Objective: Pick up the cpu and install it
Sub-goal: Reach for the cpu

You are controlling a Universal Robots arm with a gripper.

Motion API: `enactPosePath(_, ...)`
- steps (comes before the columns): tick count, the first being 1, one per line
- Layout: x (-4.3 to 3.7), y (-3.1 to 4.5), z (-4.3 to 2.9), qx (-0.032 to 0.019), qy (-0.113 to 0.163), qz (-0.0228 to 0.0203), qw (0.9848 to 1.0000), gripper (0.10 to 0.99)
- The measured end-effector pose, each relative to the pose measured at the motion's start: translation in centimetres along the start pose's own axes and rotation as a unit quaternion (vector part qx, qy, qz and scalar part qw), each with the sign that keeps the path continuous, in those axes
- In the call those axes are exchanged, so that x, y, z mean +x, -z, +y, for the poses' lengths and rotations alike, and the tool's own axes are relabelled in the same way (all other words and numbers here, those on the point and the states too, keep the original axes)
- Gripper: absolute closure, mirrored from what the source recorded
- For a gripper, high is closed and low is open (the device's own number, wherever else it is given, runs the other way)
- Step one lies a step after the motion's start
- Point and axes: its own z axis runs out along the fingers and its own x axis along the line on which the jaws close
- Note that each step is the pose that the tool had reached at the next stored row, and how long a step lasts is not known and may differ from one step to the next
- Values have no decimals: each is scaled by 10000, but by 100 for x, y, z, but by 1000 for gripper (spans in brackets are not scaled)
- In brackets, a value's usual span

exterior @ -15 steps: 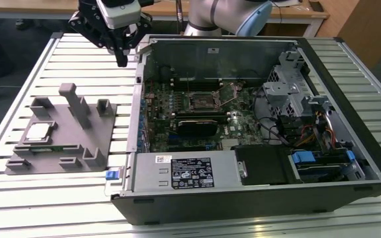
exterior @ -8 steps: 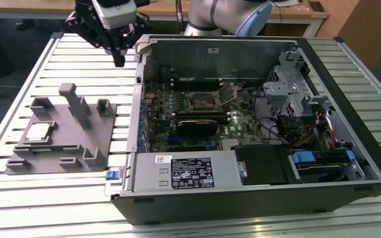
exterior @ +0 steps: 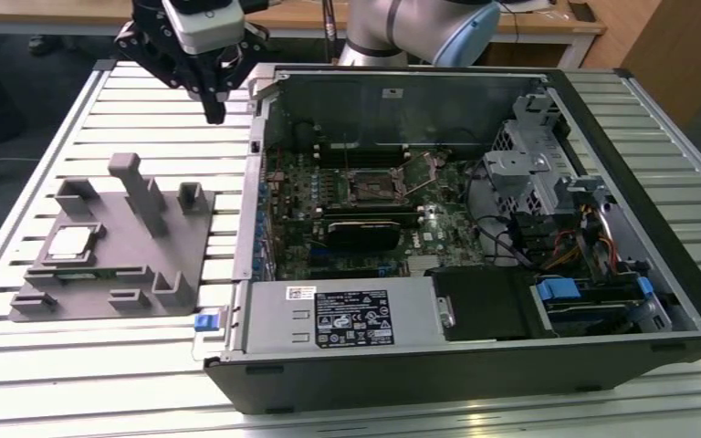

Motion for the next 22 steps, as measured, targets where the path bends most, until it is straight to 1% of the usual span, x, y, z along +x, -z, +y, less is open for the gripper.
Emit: enactPosePath(22, 125, -6, -10, 1, 0, 1, 10000, 980)
